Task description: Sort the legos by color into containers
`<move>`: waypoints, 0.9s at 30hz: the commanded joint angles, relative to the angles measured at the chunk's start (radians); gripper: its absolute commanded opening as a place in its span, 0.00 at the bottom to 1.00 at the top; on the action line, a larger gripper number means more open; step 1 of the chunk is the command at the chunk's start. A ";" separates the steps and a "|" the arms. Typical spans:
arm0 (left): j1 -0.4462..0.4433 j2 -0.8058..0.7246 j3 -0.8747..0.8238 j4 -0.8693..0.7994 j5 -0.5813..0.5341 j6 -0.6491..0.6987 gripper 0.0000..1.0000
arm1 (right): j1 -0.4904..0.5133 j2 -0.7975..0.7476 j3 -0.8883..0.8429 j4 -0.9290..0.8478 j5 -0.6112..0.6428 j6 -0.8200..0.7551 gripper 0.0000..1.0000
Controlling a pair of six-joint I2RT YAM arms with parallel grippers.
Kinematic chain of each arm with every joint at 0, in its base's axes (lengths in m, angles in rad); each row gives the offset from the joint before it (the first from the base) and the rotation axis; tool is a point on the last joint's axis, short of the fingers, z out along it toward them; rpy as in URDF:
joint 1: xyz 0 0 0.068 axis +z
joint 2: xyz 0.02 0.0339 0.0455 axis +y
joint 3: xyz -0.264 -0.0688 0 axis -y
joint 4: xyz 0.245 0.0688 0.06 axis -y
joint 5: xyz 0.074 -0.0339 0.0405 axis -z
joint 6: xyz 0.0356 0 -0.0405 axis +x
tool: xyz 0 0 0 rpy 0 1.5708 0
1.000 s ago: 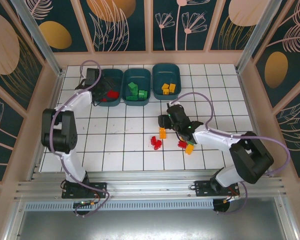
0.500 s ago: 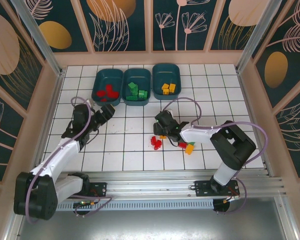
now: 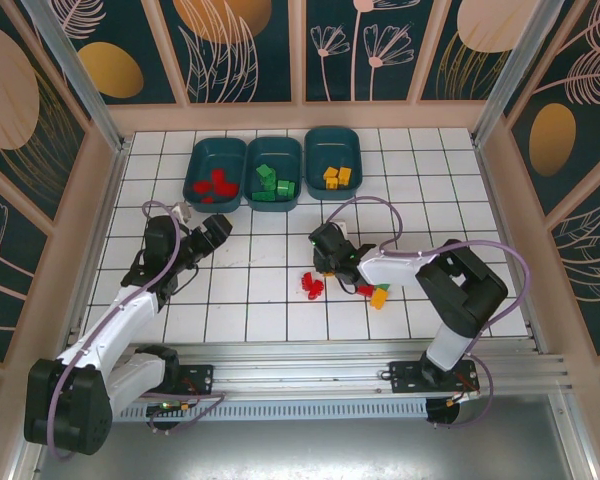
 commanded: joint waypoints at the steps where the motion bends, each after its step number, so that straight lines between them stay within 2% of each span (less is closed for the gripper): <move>1: -0.005 -0.006 -0.001 0.022 0.013 -0.004 0.84 | 0.008 -0.065 -0.009 0.014 0.070 -0.024 0.20; 7: -0.014 0.010 0.001 0.036 0.023 -0.009 0.83 | -0.028 -0.090 0.039 0.013 0.103 -0.081 0.20; 12: -0.077 0.043 0.010 0.064 0.027 -0.007 0.83 | -0.153 -0.075 0.150 0.053 0.080 -0.176 0.21; 18: -0.271 0.150 0.037 0.114 -0.011 0.008 0.81 | -0.322 0.093 0.357 0.118 -0.042 -0.264 0.21; 23: -0.424 0.252 0.088 0.104 -0.042 0.066 0.80 | -0.382 0.304 0.617 0.038 -0.101 -0.298 0.22; 27: -0.524 0.319 0.138 0.040 -0.101 0.124 0.78 | -0.405 0.415 0.756 -0.003 -0.129 -0.315 0.23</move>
